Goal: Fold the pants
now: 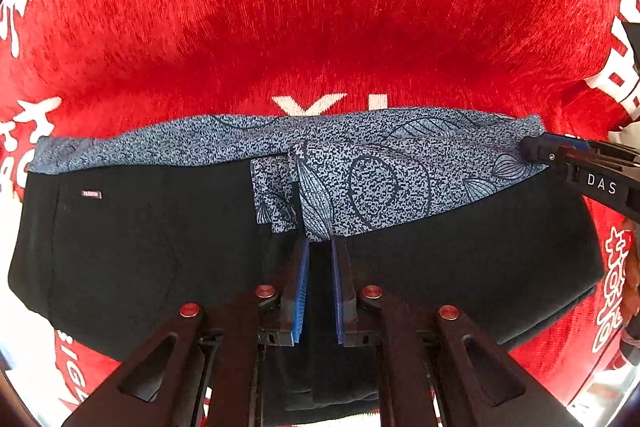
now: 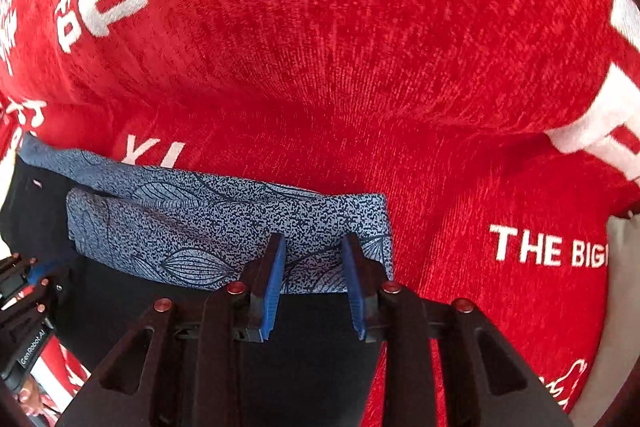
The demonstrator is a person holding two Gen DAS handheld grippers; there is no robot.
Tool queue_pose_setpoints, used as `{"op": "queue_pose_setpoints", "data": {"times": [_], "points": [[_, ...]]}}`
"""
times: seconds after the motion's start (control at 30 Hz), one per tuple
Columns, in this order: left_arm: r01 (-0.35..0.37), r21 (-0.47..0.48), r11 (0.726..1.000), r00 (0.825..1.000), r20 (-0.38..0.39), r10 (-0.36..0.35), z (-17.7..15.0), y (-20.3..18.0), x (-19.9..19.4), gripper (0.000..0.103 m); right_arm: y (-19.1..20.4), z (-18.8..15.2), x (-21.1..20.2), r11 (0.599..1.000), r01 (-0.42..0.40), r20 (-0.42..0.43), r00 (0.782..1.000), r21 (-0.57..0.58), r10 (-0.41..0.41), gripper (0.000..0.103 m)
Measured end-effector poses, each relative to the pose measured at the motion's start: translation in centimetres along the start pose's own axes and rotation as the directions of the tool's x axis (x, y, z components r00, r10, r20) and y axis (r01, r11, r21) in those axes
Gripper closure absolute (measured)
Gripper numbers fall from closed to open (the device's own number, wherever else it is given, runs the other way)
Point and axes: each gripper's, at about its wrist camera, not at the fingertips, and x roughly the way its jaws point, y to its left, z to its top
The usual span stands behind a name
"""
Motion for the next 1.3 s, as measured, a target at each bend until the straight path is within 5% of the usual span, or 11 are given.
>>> {"op": "queue_pose_setpoints", "data": {"times": [0.1, 0.13, 0.17, 0.2, 0.23, 0.43, 0.6, 0.93, 1.3], "points": [[0.012, -0.024, 1.0, 1.0, 0.01, -0.012, -0.2, 0.3, -0.3, 0.092, 0.5, 0.0, -0.5, 1.0, 0.013, 0.008, 1.0, 0.008, -0.013, 0.072], [0.015, -0.029, 0.999, 1.0, 0.011, -0.015, -0.3, 0.4, -0.4, 0.084, 0.7, -0.1, -0.9, 1.0, 0.007, 0.013, 1.0, 0.015, -0.007, 0.072], [0.015, -0.033, 0.999, 1.0, 0.011, -0.014, -0.3, 0.6, -0.6, 0.071, 0.9, -0.2, -1.3, 1.0, 0.003, 0.02, 1.0, 0.016, -0.003, 0.072], [0.007, -0.037, 0.999, 1.0, 0.014, -0.006, -0.5, 0.7, -1.0, 0.034, 1.0, -0.3, -1.7, 1.0, 0.002, 0.026, 1.0, 0.017, -0.002, 0.069], [-0.006, -0.046, 0.999, 0.999, 0.031, 0.007, -0.6, 0.9, -1.4, 0.021, 1.1, -0.6, -2.3, 1.0, 0.003, 0.03, 1.0, 0.018, -0.003, 0.069], [-0.014, -0.054, 0.998, 0.999, 0.036, 0.016, -0.8, 1.4, -2.7, 0.019, 2.7, -2.5, -4.1, 1.0, -0.002, 0.003, 1.0, 0.029, 0.002, 0.068], [-0.032, -0.054, 0.998, 0.999, 0.004, 0.032, -1.7, 2.0, -3.7, 0.018, 3.7, -4.6, -5.7, 0.999, 0.003, -0.016, 1.0, 0.044, -0.002, 0.023], [-0.048, -0.118, 0.992, 0.997, -0.062, 0.041, -5.7, 4.5, -6.3, 0.019, 6.0, -6.2, -8.5, 0.999, 0.049, -0.06, 0.997, 0.02, -0.047, 0.009], [-0.058, -0.248, 0.967, 0.995, -0.094, 0.035, -9.4, 9.6, -7.6, 0.018, 10.9, -7.1, -8.7, 0.997, 0.041, -0.083, 0.996, -0.064, -0.046, 0.009]]}}
